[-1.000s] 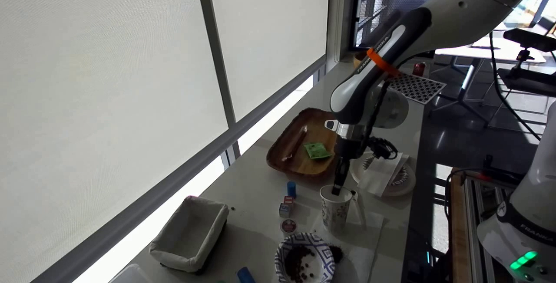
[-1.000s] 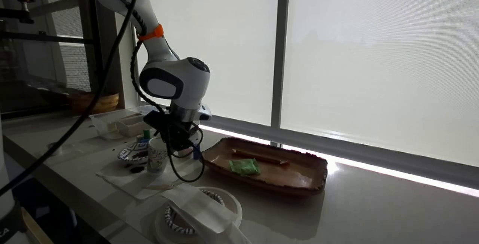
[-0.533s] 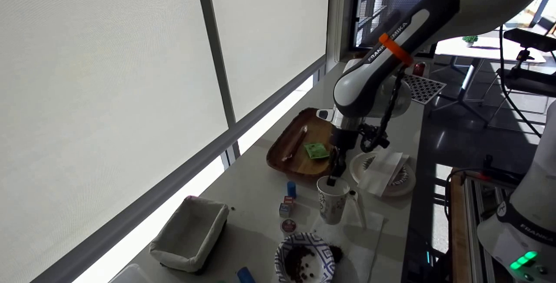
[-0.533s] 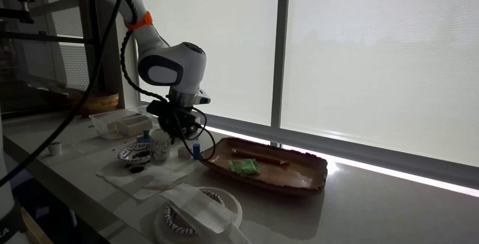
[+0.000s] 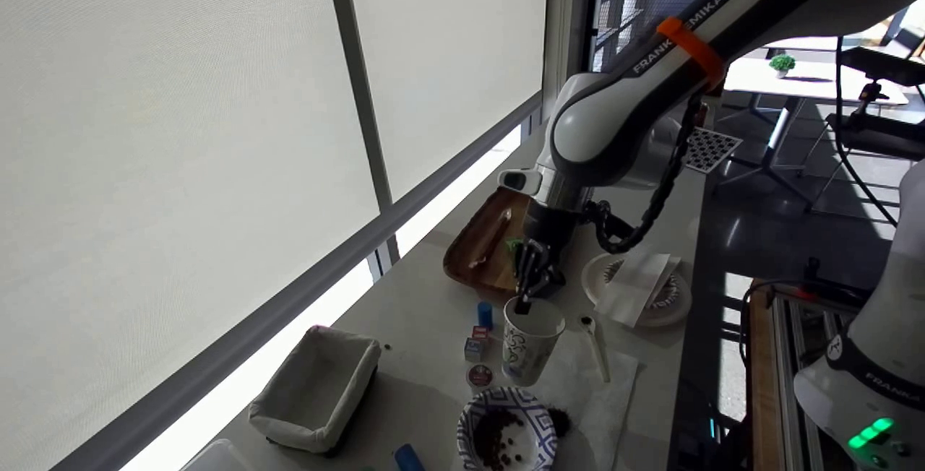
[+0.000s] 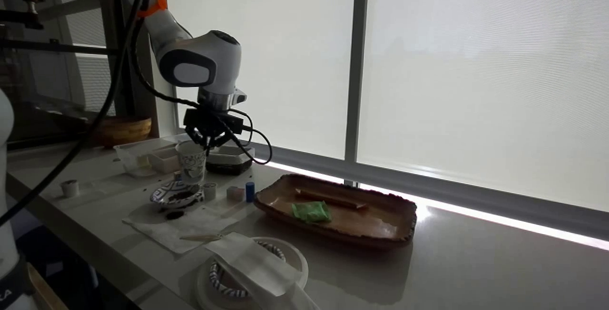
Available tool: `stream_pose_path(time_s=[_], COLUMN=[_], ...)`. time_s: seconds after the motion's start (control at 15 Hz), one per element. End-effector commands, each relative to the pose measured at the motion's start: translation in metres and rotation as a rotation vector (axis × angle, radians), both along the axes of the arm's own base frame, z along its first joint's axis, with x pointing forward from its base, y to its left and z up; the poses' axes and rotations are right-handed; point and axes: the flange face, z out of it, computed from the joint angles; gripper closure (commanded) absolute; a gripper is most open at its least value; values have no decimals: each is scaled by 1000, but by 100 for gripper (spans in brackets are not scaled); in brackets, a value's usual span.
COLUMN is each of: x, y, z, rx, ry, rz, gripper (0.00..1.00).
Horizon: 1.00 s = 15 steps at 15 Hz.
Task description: Pour the contents from the coffee cup into the black and white bowl on the left.
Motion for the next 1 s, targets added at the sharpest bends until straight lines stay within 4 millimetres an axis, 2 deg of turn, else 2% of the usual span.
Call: stream_pose_path(time_s=[0.0, 0.07, 0.2, 0.53, 0.73, 0.93], x=[2, 1, 1, 0, 0, -4], y=[22, 13, 20, 24, 44, 65], z=[1, 4, 4, -1, -13, -20], rx=[46, 27, 39, 42, -7, -69], ry=[-71, -40, -53, -64, -106, -225], rz=[94, 55, 84, 106, 171, 256], gripper=[99, 96, 96, 99, 99, 99])
